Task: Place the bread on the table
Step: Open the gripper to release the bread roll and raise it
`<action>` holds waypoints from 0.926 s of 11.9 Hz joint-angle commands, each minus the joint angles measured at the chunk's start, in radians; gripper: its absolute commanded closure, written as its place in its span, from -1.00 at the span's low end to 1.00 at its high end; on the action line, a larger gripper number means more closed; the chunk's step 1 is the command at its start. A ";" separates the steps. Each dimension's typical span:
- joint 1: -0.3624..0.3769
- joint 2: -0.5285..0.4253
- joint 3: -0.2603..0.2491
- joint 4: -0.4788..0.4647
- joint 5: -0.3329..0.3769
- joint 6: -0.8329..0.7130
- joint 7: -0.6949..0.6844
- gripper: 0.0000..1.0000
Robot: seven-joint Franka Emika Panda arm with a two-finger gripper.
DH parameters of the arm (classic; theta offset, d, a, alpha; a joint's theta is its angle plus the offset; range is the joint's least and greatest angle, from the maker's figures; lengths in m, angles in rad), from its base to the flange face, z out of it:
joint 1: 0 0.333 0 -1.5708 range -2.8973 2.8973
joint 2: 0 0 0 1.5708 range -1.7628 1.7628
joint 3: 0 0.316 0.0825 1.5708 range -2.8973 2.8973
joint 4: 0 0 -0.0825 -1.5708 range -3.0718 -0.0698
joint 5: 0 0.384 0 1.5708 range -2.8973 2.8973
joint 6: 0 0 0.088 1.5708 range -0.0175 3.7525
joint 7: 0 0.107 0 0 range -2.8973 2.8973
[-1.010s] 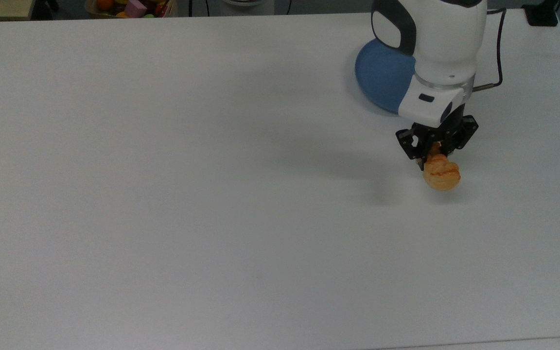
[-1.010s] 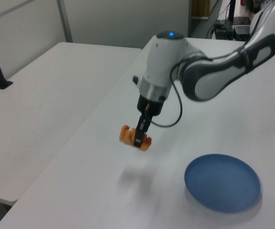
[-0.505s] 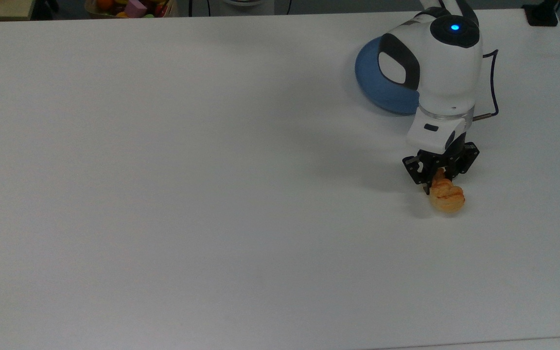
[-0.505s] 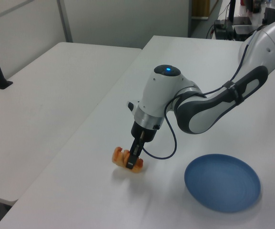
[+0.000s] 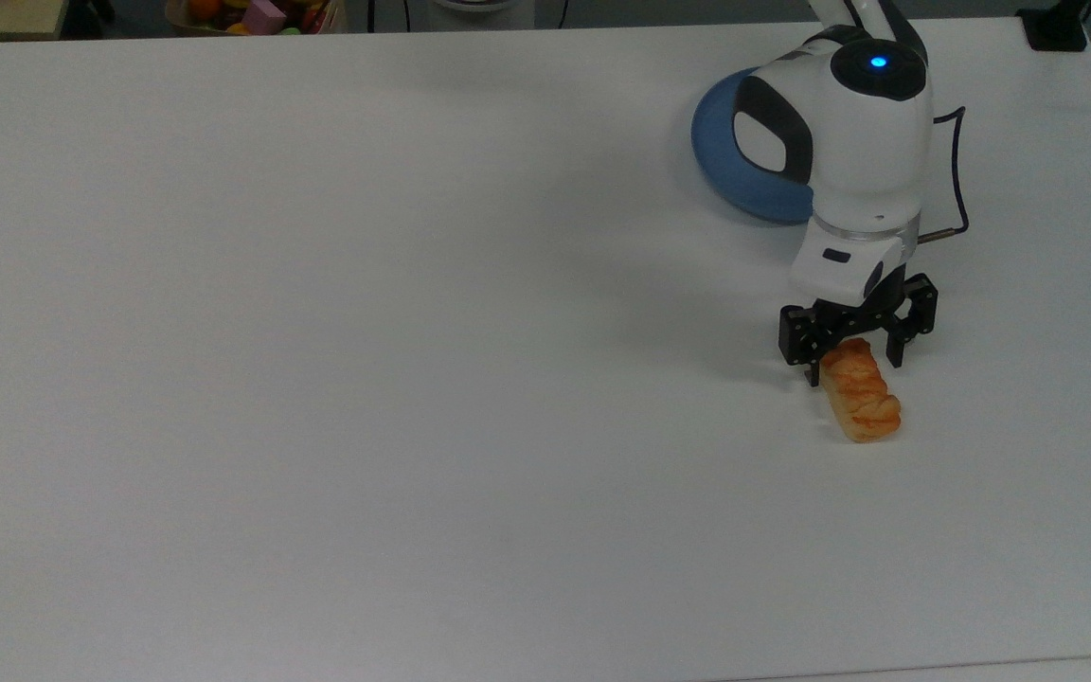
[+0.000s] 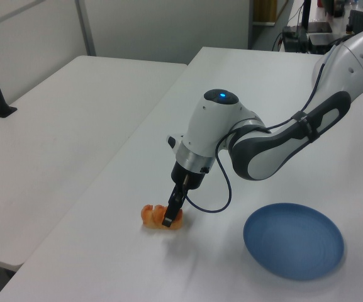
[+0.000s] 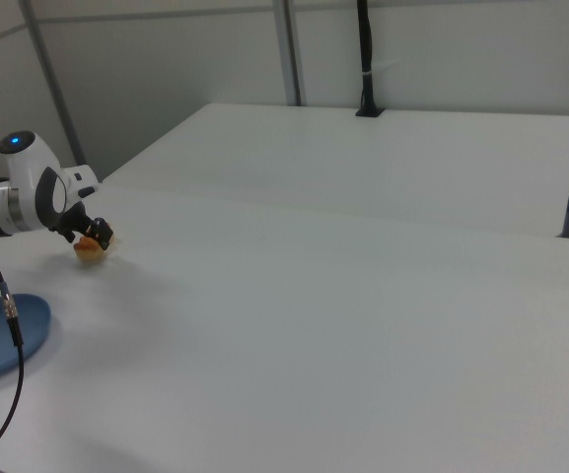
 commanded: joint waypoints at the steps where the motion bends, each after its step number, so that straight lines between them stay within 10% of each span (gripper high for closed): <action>1: 0.017 0.001 -0.018 0.014 -0.011 0.013 -0.005 -1.00; 11: -0.045 -0.460 -0.016 -0.159 0.013 -0.529 0.000 -1.00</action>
